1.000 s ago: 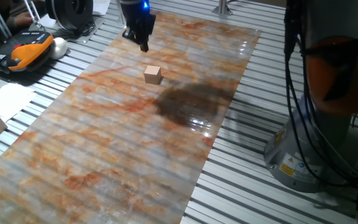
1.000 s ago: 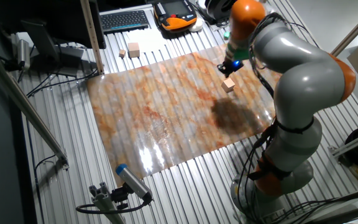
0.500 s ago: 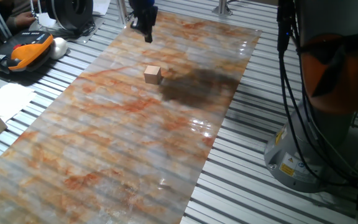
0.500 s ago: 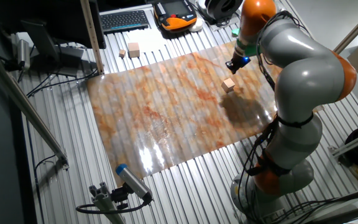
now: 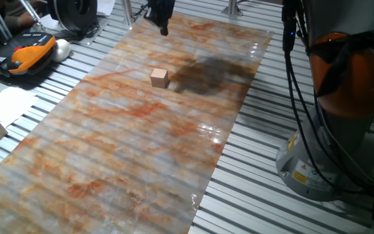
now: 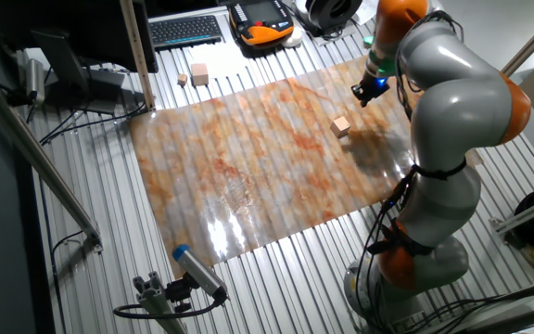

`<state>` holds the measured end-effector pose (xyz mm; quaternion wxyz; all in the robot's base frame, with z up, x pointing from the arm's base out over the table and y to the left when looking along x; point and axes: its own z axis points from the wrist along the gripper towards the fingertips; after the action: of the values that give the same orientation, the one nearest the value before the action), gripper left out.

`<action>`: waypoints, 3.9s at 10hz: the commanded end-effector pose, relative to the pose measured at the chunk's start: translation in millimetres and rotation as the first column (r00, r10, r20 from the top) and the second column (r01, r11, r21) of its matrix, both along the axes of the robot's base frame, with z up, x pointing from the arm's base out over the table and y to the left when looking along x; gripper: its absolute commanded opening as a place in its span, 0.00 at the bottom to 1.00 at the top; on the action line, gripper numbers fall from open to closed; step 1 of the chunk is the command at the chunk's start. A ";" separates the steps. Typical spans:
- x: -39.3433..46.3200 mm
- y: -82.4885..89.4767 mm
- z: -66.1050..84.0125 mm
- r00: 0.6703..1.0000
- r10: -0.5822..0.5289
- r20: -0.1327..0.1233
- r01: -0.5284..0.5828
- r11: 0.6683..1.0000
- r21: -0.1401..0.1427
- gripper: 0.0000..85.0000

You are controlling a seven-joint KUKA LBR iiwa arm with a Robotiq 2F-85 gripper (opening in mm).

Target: Use the gripper to push the small block from left to right

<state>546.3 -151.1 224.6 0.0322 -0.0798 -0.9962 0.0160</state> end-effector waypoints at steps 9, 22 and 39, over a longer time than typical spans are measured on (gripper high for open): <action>-0.1 -8.2 -0.1 0.998 -0.038 0.042 0.037 0.999 0.019 0.00; 12.1 -75.0 -41.0 0.995 0.045 0.086 -0.052 0.995 0.081 0.00; 24.8 -35.8 -36.9 0.994 0.027 0.104 -0.029 0.999 0.015 0.00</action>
<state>570.9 -187.0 187.6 -0.0203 -0.0669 -0.9975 0.0070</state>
